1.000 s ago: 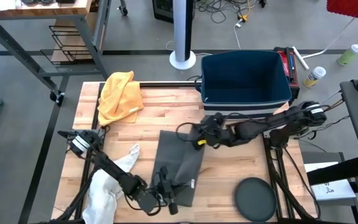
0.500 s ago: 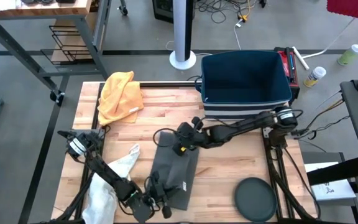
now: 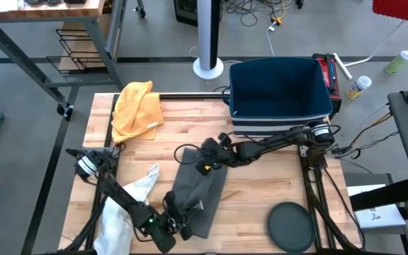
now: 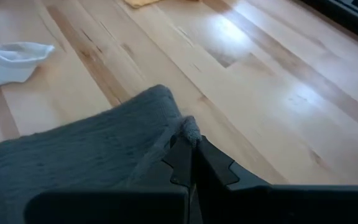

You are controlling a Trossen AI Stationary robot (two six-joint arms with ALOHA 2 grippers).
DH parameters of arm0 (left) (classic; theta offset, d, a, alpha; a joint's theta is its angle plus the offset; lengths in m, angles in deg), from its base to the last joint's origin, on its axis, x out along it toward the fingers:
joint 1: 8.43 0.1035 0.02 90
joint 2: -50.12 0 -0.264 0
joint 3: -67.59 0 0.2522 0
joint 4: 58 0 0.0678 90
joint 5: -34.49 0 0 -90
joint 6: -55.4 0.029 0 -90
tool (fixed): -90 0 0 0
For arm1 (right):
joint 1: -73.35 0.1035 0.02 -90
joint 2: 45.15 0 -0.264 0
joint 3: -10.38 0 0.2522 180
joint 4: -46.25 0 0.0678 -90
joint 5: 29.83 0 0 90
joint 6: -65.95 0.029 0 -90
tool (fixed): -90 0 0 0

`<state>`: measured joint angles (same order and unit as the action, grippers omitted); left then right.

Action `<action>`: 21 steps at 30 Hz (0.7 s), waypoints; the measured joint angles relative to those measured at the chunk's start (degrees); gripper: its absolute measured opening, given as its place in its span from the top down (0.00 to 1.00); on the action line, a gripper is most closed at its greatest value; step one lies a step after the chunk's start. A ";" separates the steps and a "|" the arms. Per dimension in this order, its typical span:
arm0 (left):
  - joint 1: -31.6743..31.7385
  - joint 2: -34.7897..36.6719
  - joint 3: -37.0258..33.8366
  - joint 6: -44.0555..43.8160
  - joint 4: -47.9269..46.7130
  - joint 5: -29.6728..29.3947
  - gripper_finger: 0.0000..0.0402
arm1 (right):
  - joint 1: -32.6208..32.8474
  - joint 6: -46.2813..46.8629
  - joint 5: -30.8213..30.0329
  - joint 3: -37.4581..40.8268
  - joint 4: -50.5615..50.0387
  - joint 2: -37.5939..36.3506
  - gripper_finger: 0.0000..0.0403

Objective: Fold kitchen towel into neat rectangle
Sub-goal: Fold the gray towel

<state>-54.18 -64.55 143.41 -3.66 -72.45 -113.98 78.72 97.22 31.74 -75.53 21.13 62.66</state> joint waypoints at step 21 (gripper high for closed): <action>-1.20 3.32 0.02 5.72 -1.04 1.85 0.98 | -0.03 -1.89 3.44 1.20 0.97 -0.19 0.95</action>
<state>-55.38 -61.23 143.44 2.06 -73.50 -112.13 78.69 95.33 35.18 -74.34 22.10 62.47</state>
